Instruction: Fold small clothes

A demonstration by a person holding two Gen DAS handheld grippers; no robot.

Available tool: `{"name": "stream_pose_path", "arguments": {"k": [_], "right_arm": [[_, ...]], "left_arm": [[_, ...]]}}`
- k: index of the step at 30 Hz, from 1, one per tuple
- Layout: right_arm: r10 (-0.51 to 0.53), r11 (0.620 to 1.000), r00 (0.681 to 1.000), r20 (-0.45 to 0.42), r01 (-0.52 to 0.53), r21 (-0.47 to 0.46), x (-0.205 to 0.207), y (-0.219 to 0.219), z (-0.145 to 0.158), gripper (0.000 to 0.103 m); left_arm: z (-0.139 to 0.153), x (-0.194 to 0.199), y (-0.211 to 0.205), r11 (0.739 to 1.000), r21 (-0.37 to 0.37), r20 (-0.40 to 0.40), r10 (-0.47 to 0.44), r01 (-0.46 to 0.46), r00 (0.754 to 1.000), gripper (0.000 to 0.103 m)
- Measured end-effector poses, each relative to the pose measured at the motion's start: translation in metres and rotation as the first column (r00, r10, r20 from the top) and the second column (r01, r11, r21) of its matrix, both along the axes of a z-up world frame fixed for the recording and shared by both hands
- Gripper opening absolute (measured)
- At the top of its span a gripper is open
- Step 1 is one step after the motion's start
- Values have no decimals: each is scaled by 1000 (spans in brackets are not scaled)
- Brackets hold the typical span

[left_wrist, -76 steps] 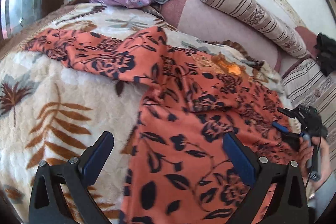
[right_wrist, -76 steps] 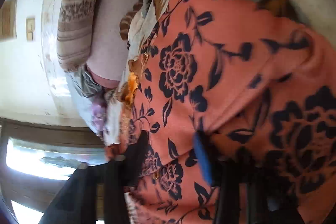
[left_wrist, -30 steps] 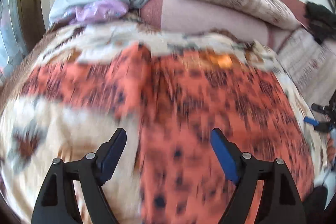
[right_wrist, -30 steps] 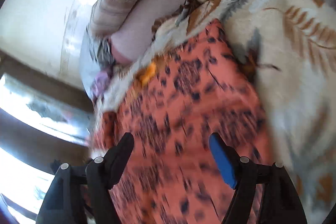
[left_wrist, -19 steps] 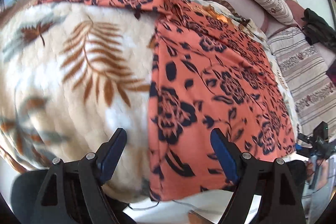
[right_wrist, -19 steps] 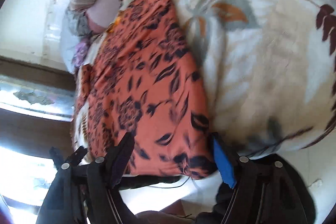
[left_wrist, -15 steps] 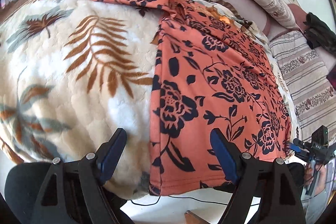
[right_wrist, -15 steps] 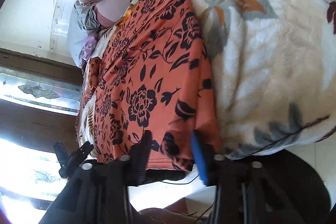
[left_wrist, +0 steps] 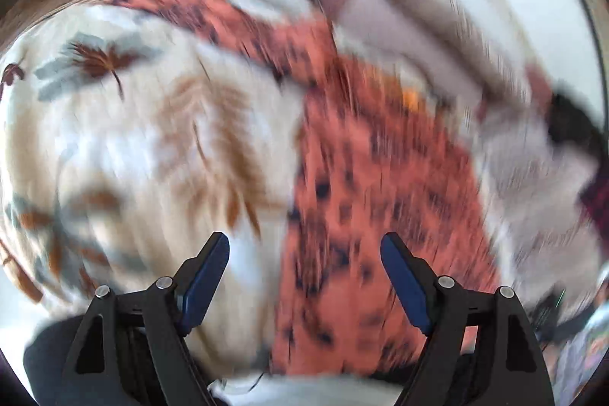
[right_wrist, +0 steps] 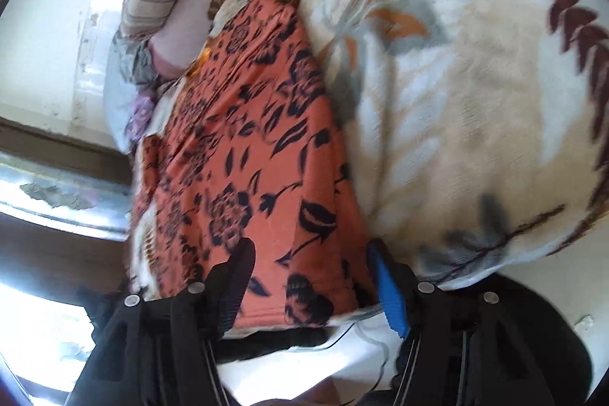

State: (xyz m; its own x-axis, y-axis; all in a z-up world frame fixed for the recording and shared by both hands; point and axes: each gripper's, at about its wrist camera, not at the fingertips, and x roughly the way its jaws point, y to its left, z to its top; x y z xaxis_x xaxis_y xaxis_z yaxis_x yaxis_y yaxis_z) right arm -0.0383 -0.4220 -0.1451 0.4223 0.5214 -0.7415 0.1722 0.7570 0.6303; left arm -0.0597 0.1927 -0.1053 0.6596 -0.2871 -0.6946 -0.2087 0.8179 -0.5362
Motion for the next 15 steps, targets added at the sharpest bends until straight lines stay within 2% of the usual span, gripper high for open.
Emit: {"name": "stream_pose_path", "arguments": {"k": [2, 3, 4, 5, 7, 9, 12, 15], "right_arm": [[-64, 991, 995, 81, 73, -115, -7, -3, 19, 65], [-73, 983, 989, 130, 94, -161, -10, 0, 31, 66], [-55, 979, 981, 187, 90, -183, -10, 6, 44, 66], [-33, 977, 974, 226, 80, -199, -10, 11, 53, 66], [19, 966, 956, 292, 57, -251, -6, 28, 68, 66], [59, 956, 943, 327, 41, -290, 2, 44, 75, 66], [95, 951, 940, 328, 11, -309, 20, 67, 68, 66], [111, 950, 947, 301, -12, -312, 41, 85, 51, 66]], "left_arm": [[-2, 15, 43, 980, -165, 24, 118, -113, 993, 82], [-5, 23, 65, 955, -243, 15, 179, -170, 984, 82], [-9, 34, 88, 920, -316, 4, 247, -233, 969, 82], [-11, 46, 109, 888, -366, -3, 297, -277, 955, 82], [-9, 70, 139, 853, -403, 1, 363, -331, 932, 82], [-4, 98, 168, 834, -410, 21, 414, -370, 910, 82], [-10, 133, 207, 789, -422, 8, 496, -446, 869, 82], [-30, 164, 236, 750, -420, -54, 541, -511, 839, 82]]}}
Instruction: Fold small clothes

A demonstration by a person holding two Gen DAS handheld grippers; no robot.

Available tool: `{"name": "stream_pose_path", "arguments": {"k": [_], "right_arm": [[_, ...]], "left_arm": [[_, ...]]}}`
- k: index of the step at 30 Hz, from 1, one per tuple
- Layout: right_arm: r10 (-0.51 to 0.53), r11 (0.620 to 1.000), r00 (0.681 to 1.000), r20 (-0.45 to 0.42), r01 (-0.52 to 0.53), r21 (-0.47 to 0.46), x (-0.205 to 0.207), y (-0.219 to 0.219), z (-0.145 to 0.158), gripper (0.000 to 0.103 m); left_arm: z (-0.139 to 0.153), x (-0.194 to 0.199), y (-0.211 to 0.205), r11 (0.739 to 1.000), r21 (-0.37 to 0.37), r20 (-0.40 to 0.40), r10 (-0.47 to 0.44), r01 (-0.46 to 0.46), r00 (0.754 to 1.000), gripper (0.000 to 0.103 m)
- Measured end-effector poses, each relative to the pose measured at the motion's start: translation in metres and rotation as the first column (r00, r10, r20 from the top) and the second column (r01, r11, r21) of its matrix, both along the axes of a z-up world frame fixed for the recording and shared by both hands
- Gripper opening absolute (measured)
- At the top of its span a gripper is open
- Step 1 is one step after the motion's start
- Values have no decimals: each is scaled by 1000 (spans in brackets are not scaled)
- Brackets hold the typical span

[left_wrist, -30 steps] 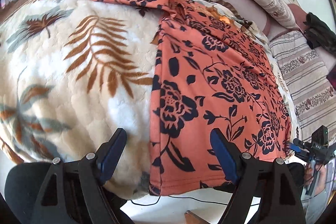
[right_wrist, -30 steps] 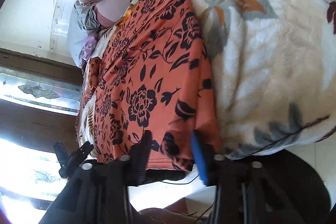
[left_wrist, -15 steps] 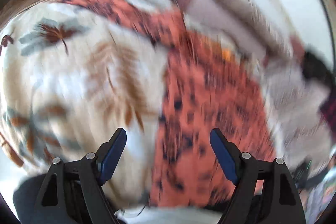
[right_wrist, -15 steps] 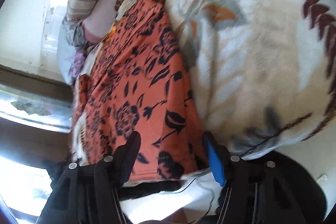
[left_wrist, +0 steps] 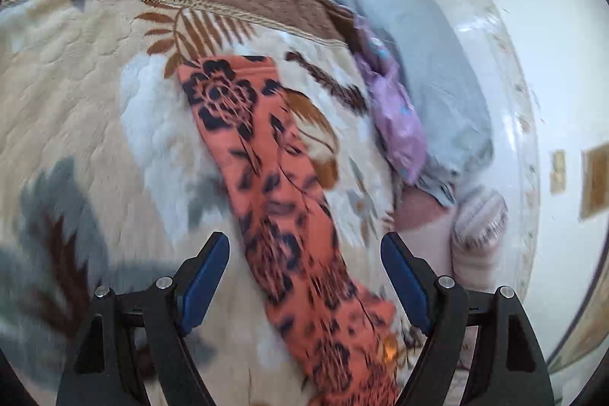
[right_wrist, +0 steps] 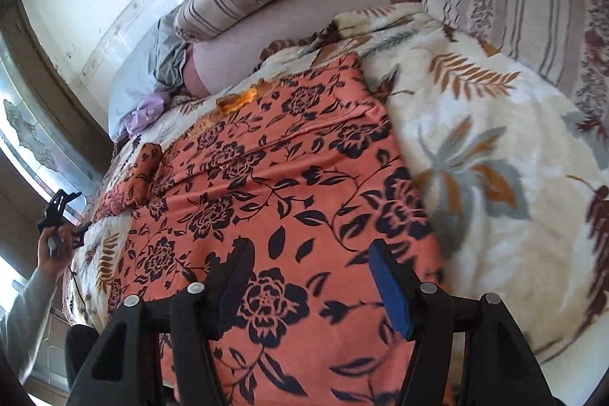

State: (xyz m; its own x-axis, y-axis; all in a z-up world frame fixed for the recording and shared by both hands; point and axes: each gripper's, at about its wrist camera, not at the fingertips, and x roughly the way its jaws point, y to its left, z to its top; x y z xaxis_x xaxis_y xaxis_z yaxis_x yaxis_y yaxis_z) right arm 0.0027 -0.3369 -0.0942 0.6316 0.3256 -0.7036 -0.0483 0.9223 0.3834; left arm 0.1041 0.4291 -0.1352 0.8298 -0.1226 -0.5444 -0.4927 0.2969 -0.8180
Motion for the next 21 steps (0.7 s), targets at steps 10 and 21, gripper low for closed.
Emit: {"name": "stream_pose_path", "arguments": {"k": [10, 21], "right_arm": [[26, 1000, 997, -78, -25, 12, 25, 22, -44, 65], [-22, 991, 999, -33, 26, 133, 16, -10, -43, 65]], "left_arm": [[-27, 44, 16, 997, 56, -138, 56, -48, 989, 42], [98, 62, -124, 798, 583, -128, -97, 154, 987, 4]]}}
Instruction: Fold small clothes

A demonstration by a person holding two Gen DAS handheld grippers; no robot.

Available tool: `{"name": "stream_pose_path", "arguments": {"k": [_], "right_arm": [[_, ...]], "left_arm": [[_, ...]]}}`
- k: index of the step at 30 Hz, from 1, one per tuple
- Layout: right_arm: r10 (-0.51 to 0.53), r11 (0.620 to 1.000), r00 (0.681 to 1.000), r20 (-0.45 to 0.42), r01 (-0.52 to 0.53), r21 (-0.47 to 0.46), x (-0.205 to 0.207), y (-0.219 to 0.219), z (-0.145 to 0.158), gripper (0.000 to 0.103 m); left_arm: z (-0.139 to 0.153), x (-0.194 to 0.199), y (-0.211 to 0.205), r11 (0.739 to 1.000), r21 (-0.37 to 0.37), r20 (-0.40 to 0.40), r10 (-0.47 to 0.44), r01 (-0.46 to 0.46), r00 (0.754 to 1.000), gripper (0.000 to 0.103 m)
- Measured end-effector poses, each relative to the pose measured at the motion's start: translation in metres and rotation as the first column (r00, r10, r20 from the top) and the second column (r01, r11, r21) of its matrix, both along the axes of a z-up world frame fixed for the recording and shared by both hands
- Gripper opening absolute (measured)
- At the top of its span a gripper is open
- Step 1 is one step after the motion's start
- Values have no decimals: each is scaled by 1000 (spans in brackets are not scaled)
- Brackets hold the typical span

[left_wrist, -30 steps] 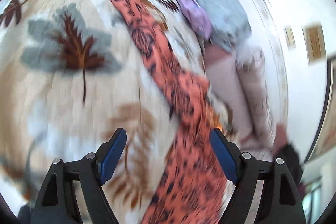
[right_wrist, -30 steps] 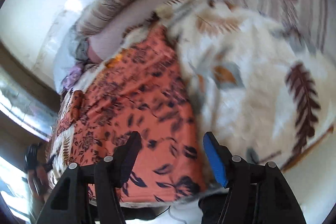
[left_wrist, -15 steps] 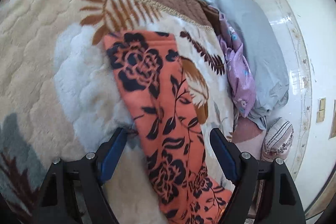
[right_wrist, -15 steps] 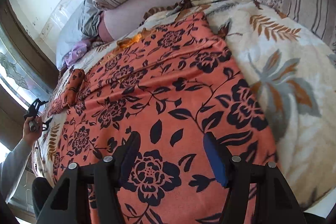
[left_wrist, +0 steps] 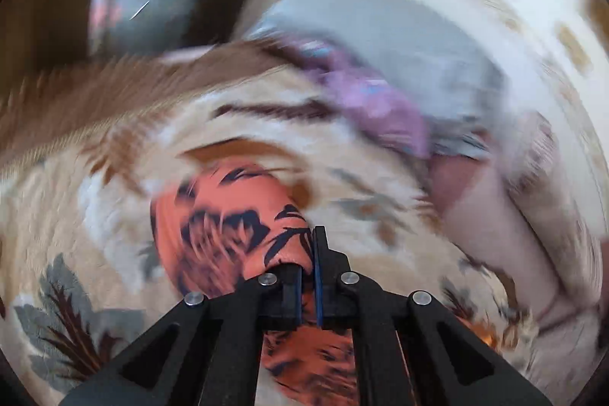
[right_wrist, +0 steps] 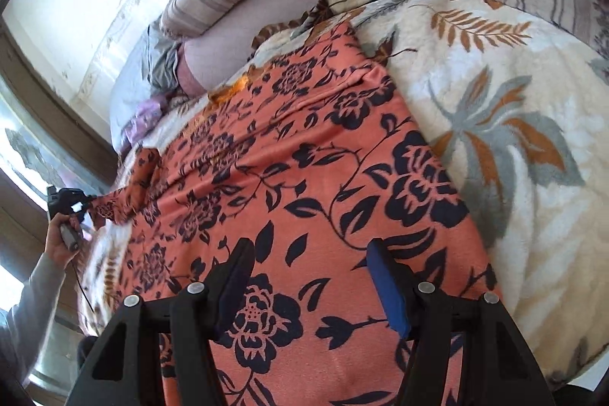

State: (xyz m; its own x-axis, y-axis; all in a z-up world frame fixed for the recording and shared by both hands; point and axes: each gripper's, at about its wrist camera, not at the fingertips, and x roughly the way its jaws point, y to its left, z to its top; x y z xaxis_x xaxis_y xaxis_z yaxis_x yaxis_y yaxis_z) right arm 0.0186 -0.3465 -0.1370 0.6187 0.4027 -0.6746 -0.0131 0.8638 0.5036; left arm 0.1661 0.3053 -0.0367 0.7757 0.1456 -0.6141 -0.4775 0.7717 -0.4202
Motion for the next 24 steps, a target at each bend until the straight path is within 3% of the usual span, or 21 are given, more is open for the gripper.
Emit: {"name": "stream_pose_path", "arguments": {"k": [2, 4, 5, 8, 9, 10, 11, 12, 13, 14, 15, 16, 19, 20, 22, 24], "right_arm": [[-18, 999, 1000, 10, 18, 26, -2, -7, 2, 65], [-38, 998, 999, 21, 37, 48, -4, -14, 4, 65], [-47, 997, 999, 26, 46, 58, -6, -17, 5, 65], [-69, 994, 997, 34, 66, 83, -8, -24, 9, 65], [-68, 993, 997, 32, 65, 96, -8, -26, 10, 66], [-67, 992, 997, 24, 64, 108, -7, -26, 9, 71], [-72, 991, 997, 17, 70, 114, -7, -26, 9, 73], [-71, 991, 997, 13, 69, 116, -6, -26, 10, 76], [-65, 991, 998, 8, 64, 119, -5, -25, 11, 76], [-61, 990, 998, 7, 59, 127, -5, -25, 14, 76], [-58, 990, 998, 7, 57, 127, -6, -24, 17, 76], [-54, 992, 998, 18, 51, 119, -5, -22, 22, 76], [-11, 996, 999, 40, 8, 84, 11, -10, 36, 76], [6, 997, 999, 43, -9, 78, 23, -3, 42, 76], [51, 991, 997, 62, -58, 118, 51, 9, 53, 76], [78, 984, 995, 67, -88, 158, 92, 26, 60, 76]], "left_arm": [[30, 2, -61, 986, 101, 53, -135, 130, 989, 4], [51, 3, -131, 945, 175, 80, -293, 276, 953, 4], [56, 2, -166, 917, 204, 87, -365, 342, 927, 4], [52, 3, -270, 776, 256, 50, -606, 576, 794, 9], [43, 7, -295, 729, 260, 17, -659, 633, 752, 15], [23, 13, -321, 684, 256, -43, -698, 684, 714, 27], [3, 18, -335, 666, 239, -106, -705, 706, 701, 61], [-19, 25, -342, 651, 201, -192, -706, 731, 682, 72], [-35, 29, -342, 652, 165, -250, -698, 740, 671, 71], [-46, 27, -335, 675, 131, -274, -680, 726, 681, 69], [-50, 20, -318, 708, 101, -248, -662, 698, 707, 69], [-49, 12, -305, 725, 92, -215, -654, 682, 725, 69], [-37, -12, -256, 772, 158, -165, -595, 616, 787, 71], [-33, -22, -246, 783, 184, -151, -575, 594, 804, 76], [-37, -34, -219, 811, 224, -150, -519, 540, 841, 80], [-49, -40, -195, 839, 216, -164, -474, 500, 865, 80]]}}
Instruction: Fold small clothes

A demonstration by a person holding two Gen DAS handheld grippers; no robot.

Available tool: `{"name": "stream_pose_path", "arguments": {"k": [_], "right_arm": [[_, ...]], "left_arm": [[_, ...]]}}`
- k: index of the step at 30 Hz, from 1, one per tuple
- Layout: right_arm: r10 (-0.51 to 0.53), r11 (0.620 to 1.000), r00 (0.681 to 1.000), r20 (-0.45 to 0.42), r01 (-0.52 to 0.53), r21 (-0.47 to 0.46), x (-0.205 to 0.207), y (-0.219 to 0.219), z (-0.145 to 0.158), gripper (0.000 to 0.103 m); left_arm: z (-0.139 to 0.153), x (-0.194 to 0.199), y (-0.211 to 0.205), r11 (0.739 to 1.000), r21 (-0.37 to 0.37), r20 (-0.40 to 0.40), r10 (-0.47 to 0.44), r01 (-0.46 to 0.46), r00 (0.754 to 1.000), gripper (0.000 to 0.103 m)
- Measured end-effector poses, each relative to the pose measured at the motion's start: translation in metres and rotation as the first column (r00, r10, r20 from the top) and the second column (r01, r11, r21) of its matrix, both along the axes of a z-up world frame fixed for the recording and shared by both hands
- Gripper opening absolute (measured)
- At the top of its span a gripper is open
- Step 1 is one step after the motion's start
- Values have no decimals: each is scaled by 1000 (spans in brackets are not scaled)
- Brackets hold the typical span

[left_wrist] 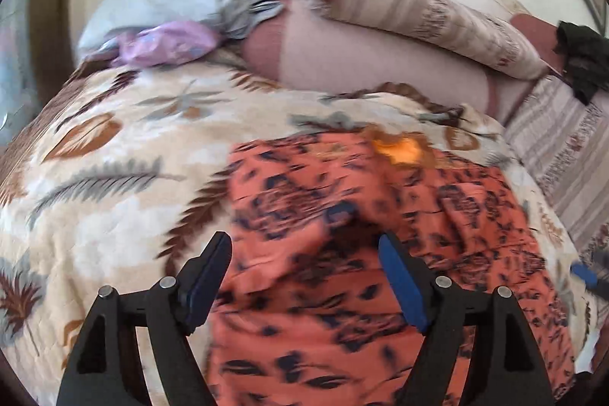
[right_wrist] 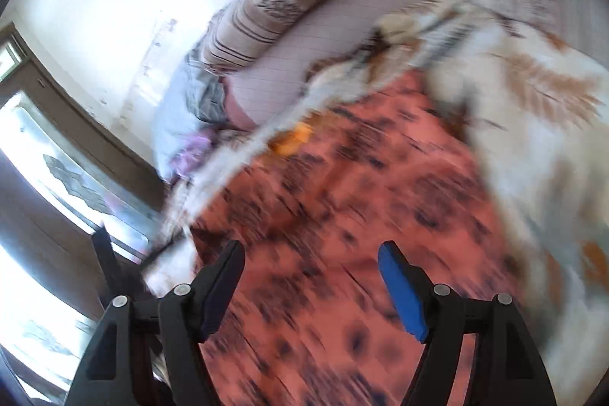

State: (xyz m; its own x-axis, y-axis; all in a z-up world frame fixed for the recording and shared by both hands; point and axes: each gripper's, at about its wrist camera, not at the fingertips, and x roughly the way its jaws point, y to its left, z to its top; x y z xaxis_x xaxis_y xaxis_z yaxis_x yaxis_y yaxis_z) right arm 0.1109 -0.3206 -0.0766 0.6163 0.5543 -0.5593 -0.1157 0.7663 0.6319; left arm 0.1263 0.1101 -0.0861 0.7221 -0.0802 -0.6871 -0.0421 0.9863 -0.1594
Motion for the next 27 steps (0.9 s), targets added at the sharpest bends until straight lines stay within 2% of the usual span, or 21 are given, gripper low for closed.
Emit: {"name": "stream_pose_path", "arguments": {"k": [1, 3, 5, 8, 10, 11, 12, 13, 14, 16, 20, 23, 25, 27], "right_arm": [[5, 1000, 1000, -29, -5, 6, 24, 10, 0, 76], [-21, 1000, 989, -148, 20, -9, 67, 37, -6, 76], [-22, 991, 979, -203, -6, -134, 94, 78, -5, 76], [59, 926, 970, -234, -141, -351, 116, 158, -6, 76], [41, 870, 967, -252, -158, -468, 129, 191, -16, 75], [6, 828, 964, -266, -154, -540, 138, 200, -25, 75], [-31, 792, 957, -289, -153, -591, 146, 203, -37, 72], [-70, 775, 944, -321, -151, -613, 151, 198, -49, 46], [-103, 777, 928, -357, -149, -612, 152, 187, -58, 33], [-114, 796, 930, -349, -124, -592, 146, 168, -55, 22], [-159, 899, 916, -369, -20, -437, 138, 117, -43, 13], [-163, 948, 910, -381, 37, -317, 138, 96, -38, 9], [-153, 962, 927, -341, 62, -265, 141, 91, -21, 8], [-153, 970, 961, -231, 102, -220, 144, 88, 14, 7]], "left_arm": [[-8, -1, 7, 1000, -7, -17, 21, -21, 1000, 80], [-24, -4, 22, 998, -41, -40, 53, -55, 998, 80], [-33, -8, 31, 995, -65, -36, 71, -74, 997, 80], [-30, -3, 35, 994, -79, -19, 78, -79, 997, 80], [-21, -5, 38, 993, -93, 37, 76, -72, 996, 80], [-17, -9, 39, 994, -86, 54, 79, -74, 995, 80], [-15, -10, 39, 994, -79, 71, 81, -76, 994, 80], [-14, -10, 39, 994, -79, 74, 80, -74, 994, 80], [-13, -15, 45, 994, -84, 79, 80, -73, 994, 80], [-12, -18, 47, 994, -86, 97, 81, -73, 992, 80], [-12, -20, 46, 995, -78, 114, 70, -61, 991, 80], [-12, -20, 46, 995, -81, 124, 67, -58, 990, 80], [-13, -19, 46, 995, -88, 126, 67, -56, 990, 80], [-12, -19, 46, 994, -83, 134, 78, -67, 988, 80]]}}
